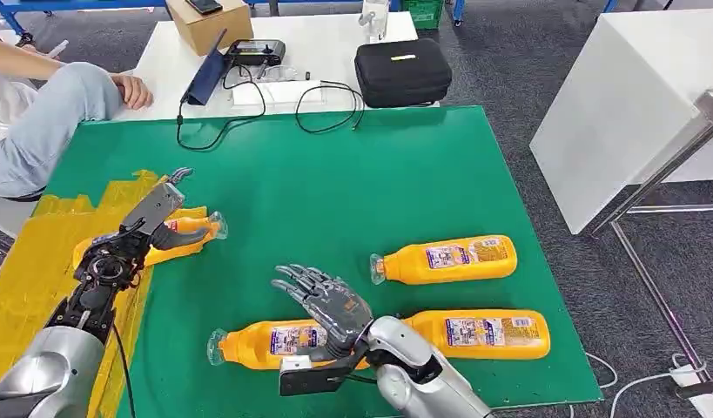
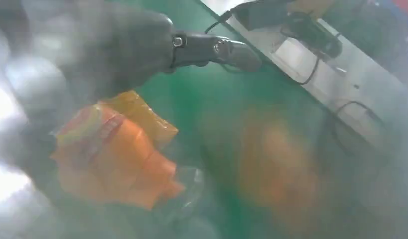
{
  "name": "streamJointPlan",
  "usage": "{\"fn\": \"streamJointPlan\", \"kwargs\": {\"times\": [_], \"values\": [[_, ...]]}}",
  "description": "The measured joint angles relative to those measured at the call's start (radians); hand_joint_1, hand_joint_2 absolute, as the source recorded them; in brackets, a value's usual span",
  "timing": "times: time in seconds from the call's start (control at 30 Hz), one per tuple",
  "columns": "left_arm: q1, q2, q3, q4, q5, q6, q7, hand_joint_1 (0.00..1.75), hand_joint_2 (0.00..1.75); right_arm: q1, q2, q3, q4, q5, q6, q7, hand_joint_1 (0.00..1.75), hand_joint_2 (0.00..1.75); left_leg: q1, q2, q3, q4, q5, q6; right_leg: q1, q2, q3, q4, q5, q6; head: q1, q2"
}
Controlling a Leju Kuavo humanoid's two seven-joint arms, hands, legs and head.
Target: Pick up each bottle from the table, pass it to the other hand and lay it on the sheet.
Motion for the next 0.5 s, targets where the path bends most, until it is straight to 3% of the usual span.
{"fn": "streamJointPlan", "kwargs": {"times": [0.23,0.5], "values": [[0.009,0.0,0.0,0.0,0.084,-0.021,-0.015,0.0,1.75,-0.019,-0.01,0.045,0.041,0.018,0.031,-0.01,0.0,1.75,0.0,0.0,0.0,0.0,0.0,0.0,0.0,0.0,0.0,0.0,0.0,0.0,0.0,0.0],[0.037,0.004,0.0,0.006,0.197,0.005,0.059,0.0,1.75,-0.055,-0.01,0.124,0.114,0.028,0.075,0.043,0.0,1.75,0.0,0.0,0.0,0.0,0.0,0.0,0.0,0.0,0.0,0.0,0.0,0.0,0.0,0.0]]}}
